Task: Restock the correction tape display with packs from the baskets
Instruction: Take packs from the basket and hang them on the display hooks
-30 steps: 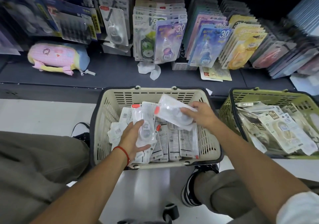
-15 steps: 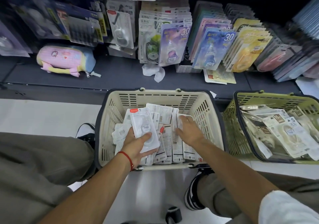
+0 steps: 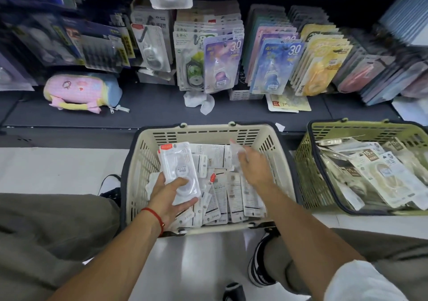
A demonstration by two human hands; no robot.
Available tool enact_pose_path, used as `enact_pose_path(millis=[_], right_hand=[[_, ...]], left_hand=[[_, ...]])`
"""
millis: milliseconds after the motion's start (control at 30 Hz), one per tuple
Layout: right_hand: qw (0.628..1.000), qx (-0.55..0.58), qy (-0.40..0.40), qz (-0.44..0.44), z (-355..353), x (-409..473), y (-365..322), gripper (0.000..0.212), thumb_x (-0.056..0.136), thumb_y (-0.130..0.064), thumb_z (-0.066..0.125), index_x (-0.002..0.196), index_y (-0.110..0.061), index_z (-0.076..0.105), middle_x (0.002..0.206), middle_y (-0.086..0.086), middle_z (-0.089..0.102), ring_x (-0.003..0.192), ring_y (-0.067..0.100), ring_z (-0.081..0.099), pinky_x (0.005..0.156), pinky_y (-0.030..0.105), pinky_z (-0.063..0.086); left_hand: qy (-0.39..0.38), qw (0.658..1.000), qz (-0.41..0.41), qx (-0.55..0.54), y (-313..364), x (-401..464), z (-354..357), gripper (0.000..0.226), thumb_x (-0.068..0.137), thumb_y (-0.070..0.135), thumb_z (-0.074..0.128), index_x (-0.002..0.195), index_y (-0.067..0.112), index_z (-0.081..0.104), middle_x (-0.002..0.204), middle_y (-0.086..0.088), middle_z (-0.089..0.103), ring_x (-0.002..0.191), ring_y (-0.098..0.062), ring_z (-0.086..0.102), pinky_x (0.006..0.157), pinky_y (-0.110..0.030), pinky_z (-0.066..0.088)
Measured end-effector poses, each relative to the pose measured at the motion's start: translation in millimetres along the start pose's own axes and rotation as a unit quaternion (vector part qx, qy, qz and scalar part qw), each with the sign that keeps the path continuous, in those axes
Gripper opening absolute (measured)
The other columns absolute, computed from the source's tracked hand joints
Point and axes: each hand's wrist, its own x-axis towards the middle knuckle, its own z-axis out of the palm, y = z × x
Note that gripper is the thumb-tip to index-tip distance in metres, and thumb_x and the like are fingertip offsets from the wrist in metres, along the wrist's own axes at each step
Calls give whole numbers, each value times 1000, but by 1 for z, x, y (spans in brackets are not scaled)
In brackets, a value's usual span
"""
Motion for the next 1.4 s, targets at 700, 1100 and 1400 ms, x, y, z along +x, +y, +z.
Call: enact_pose_path(millis=[700, 1100, 1400], right_hand=[[822, -460, -310, -131, -27, -13, 50, 54, 96, -8, 68, 142, -35, 62, 150, 6, 53, 138, 32, 47, 122, 48, 31], [983, -97, -151, -39, -61, 24, 26, 24, 102, -40, 65, 102, -18, 73, 116, 1, 72, 119, 29, 63, 92, 35, 50], [993, 77, -41, -81, -43, -12, -86, 22, 99, -37, 70, 86, -30, 53, 84, -12, 71, 74, 5, 70, 66, 36, 59]], left_hand=[[-40, 996, -21, 83, 1, -4, -11, 66, 77, 10, 91, 134, 29, 63, 128, -6, 75, 118, -35, 71, 81, -58, 63], [5, 1000, 22, 18, 7, -9, -4, 59, 81, 5, 87, 127, 32, 63, 121, 1, 77, 109, -27, 73, 75, -52, 65], [-28, 986, 163, 0, 19, -23, 36, 70, 83, 14, 87, 140, 37, 52, 130, 5, 73, 114, -23, 74, 77, -51, 65]])
